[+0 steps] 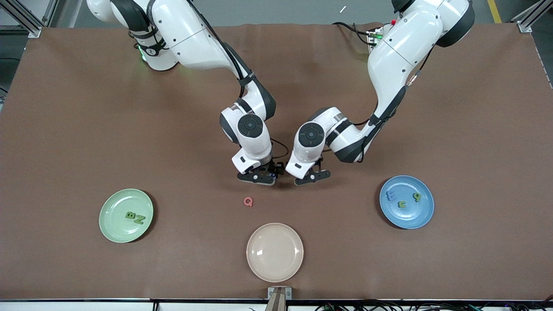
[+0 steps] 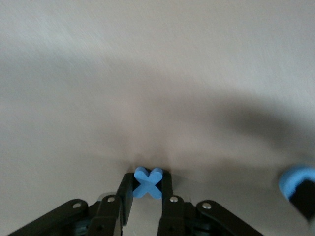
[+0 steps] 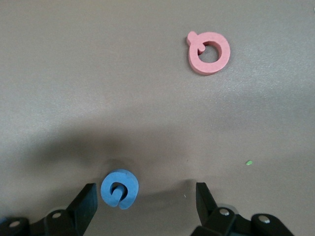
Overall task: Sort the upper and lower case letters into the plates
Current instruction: 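Grasp the blue G with the right gripper while the left gripper grasps X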
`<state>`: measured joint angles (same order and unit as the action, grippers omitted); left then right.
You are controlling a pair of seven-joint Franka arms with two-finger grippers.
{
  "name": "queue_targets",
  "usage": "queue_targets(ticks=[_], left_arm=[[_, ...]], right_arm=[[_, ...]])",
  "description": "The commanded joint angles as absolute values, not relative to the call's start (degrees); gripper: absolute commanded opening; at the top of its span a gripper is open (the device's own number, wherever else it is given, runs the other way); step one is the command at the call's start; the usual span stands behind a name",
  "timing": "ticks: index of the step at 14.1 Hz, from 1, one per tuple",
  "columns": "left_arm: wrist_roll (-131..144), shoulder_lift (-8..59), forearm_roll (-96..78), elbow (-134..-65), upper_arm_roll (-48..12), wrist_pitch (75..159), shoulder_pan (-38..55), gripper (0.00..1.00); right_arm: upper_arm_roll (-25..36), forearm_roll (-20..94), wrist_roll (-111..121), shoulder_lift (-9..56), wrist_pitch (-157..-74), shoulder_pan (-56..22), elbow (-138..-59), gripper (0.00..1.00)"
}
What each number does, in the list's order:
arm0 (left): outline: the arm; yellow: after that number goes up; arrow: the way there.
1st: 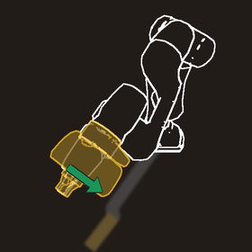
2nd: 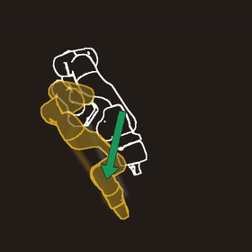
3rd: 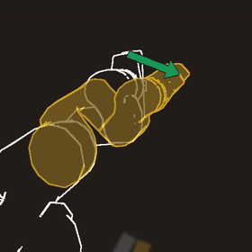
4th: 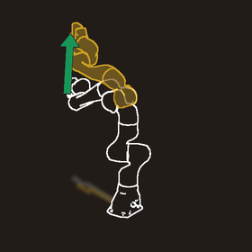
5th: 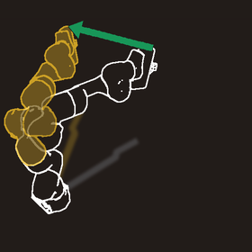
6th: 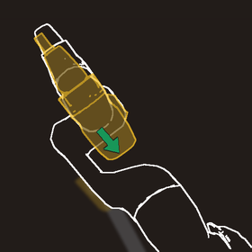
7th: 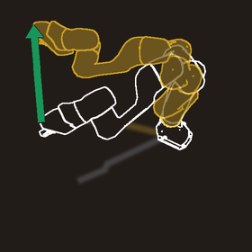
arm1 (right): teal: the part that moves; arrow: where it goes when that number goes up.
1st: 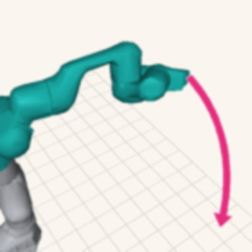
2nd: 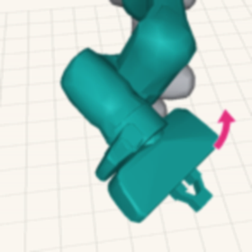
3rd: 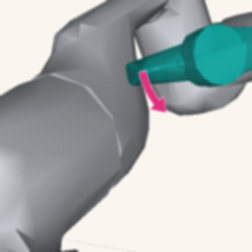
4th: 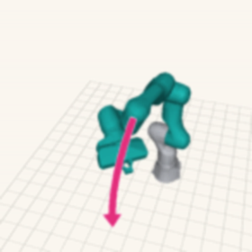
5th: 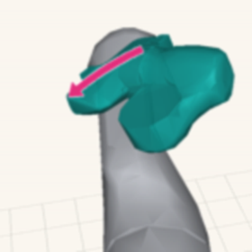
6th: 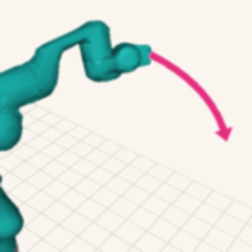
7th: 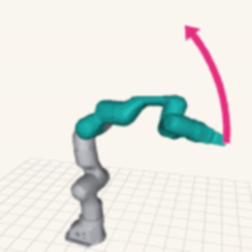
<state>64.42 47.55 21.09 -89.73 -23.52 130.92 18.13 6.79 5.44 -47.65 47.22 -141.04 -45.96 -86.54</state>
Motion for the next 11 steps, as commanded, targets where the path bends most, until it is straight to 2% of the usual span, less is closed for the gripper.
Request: queue_targets(ticks=[1, 5, 11], left_arm=[[63.1, 44.6, 23.3, -88.0, -19.7, 130.1, 17.6, 0.01], [57.8, 44.2, 23.9, -82.6, -16.8, 129.9, 14.6, 0.0], [42.4, 43.5, 24.0, -82.5, -16.2, 129.6, 6.3, 0.0]], right_arm=[[7.1, 5.0, -48.8, 47.3, -141.6, -46.4, -86.6, 0.89], [7.1, 4.8, -48.6, 48.7, -142.5, -47.0, -85.2, 0.89], [7.1, 1.7, -48.4, 51.9, -142.5, -48.2, -81.4, 0.89]])
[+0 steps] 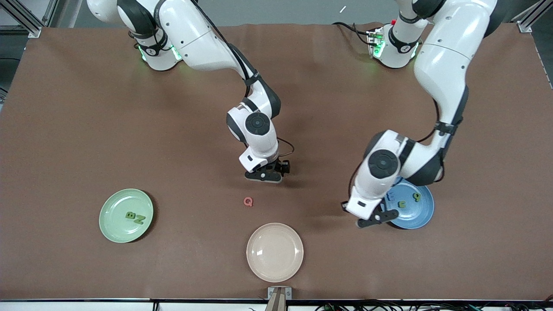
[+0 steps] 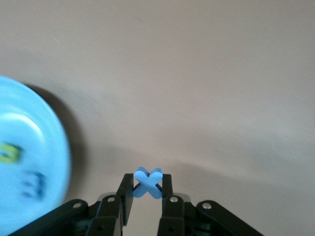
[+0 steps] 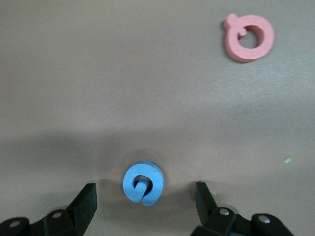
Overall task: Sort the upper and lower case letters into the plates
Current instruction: 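Carry the G toward the green plate while the left gripper drops X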
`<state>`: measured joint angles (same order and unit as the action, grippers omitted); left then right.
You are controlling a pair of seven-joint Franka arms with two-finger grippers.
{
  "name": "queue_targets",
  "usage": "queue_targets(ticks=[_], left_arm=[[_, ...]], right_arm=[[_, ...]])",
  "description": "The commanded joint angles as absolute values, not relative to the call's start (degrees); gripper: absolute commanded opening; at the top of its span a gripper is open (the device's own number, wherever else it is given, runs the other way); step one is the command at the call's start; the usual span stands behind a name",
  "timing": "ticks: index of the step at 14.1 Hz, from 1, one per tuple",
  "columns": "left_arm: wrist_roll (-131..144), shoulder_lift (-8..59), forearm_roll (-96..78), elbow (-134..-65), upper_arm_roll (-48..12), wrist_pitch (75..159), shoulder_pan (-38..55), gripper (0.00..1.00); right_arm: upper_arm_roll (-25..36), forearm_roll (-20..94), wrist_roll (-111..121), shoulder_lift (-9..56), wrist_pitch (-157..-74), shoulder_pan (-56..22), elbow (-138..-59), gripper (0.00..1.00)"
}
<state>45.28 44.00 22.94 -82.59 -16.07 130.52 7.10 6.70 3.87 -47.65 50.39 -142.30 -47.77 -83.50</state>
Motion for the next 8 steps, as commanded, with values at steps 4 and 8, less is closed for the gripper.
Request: queue_targets(ticks=[4, 8], left_arm=[[33.4, 43.5, 23.5, -82.4, -13.0, 129.6, 5.0, 0.0], [27.2, 43.1, 24.0, -83.3, -13.5, 129.6, 0.8, 0.0]], right_arm=[[7.1, 0.5, -47.9, 51.9, -142.5, -48.2, -81.3, 0.84], [7.1, -2.4, -47.4, 52.3, -142.5, -48.1, -81.4, 0.76]])
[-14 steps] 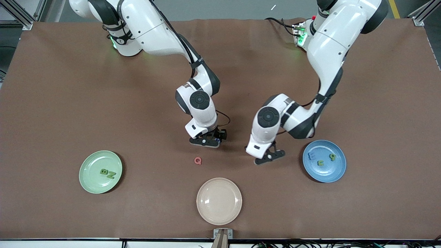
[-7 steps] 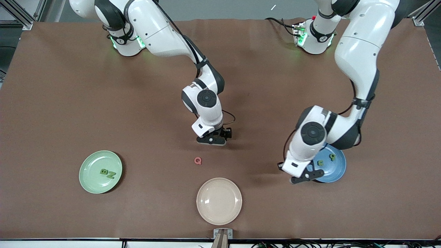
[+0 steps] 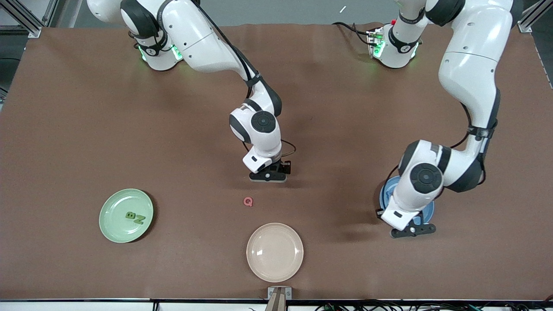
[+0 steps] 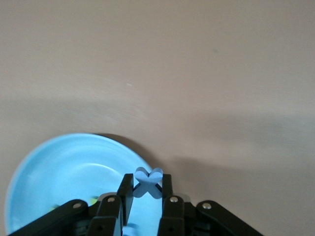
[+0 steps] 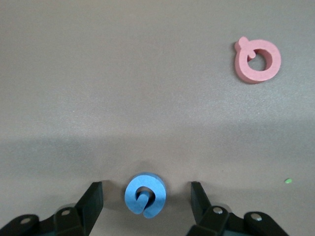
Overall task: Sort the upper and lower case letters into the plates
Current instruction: 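Carry the G toward the green plate while the left gripper drops X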
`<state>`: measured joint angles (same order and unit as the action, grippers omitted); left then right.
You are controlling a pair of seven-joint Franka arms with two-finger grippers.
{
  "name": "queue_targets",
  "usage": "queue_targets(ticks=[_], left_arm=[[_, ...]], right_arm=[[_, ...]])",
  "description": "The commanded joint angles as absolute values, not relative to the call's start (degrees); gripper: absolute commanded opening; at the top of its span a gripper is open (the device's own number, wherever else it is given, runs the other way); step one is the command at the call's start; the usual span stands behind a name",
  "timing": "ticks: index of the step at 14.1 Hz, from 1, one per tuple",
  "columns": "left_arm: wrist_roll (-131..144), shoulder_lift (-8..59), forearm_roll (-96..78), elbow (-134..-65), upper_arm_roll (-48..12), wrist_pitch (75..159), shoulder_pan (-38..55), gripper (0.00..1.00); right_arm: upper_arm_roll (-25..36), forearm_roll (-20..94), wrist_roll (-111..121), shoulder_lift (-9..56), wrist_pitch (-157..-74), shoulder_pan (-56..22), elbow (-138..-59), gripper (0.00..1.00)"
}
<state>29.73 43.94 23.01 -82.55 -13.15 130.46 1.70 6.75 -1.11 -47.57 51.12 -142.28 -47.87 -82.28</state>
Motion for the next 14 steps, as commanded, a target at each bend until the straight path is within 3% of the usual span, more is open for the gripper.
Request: queue_targets(ticks=[1, 3, 12, 14], left_arm=[[25.6, 43.2, 24.1, -83.4, -13.5, 129.3, -0.3, 0.0], [21.6, 43.2, 24.0, -83.7, -13.5, 129.2, -1.6, 0.0], [12.0, 44.9, 23.6, -83.7, -13.5, 128.9, -5.4, 0.0], [9.8, 45.2, 23.3, -83.6, -13.5, 128.9, -6.3, 0.01]], right_arm=[[7.1, -2.4, -47.4, 52.3, -142.5, -48.1, -81.3, 0.71], [7.1, -2.4, -47.4, 52.2, -142.4, -48.1, -81.4, 0.64], [7.0, -1.6, -47.6, 51.8, -142.3, -47.6, -81.3, 0.09], [7.3, -2.1, -46.9, 49.3, -140.9, -45.8, -81.3, 0.04]])
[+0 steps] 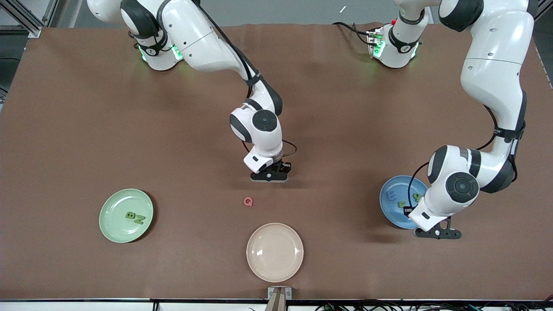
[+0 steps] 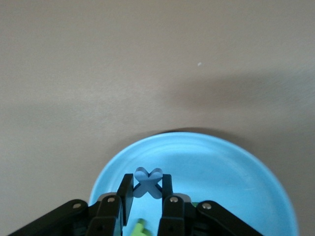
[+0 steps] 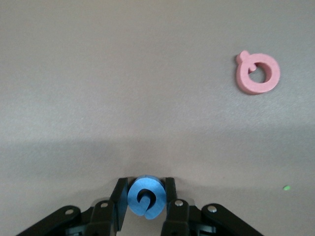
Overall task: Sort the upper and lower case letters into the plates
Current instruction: 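Carry the G toward the green plate while the left gripper drops X, then place the G on the green plate while the left gripper withdraws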
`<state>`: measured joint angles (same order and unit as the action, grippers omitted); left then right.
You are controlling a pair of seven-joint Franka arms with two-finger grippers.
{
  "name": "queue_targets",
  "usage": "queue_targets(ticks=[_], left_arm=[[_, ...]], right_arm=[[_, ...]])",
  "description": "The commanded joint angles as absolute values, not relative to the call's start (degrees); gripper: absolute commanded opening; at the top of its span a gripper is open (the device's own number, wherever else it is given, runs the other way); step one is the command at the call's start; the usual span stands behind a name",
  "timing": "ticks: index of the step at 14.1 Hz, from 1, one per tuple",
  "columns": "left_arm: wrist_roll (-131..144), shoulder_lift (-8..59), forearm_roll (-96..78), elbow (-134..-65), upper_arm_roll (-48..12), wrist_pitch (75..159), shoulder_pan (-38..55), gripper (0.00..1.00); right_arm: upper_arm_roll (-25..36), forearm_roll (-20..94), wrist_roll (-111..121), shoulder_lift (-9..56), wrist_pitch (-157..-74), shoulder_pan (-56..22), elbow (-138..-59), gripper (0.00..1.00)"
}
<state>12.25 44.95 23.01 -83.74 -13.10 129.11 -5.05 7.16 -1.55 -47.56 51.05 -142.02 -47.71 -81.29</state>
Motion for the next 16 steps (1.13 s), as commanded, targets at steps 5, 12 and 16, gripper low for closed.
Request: queue_targets(ticks=[5, 12, 16], left_arm=[[10.5, 45.1, 16.9, -84.6, -13.6, 128.9, -5.9, 0.07], [10.0, 40.7, 15.4, -86.5, -14.0, 127.9, -6.2, 1.0], [10.1, 30.9, 15.3, -85.7, -16.4, 120.3, -6.4, 1.0]], right_arm=[[7.4, -1.4, -32.4, 45.0, -131.4, -36.5, -78.1, 0.03], [6.9, -1.1, -3.7, 41.7, -121.1, -18.2, -78.6, 0.04], [6.9, -1.1, 6.2, 41.9, -118.2, -12.1, -79.3, 0.06]])
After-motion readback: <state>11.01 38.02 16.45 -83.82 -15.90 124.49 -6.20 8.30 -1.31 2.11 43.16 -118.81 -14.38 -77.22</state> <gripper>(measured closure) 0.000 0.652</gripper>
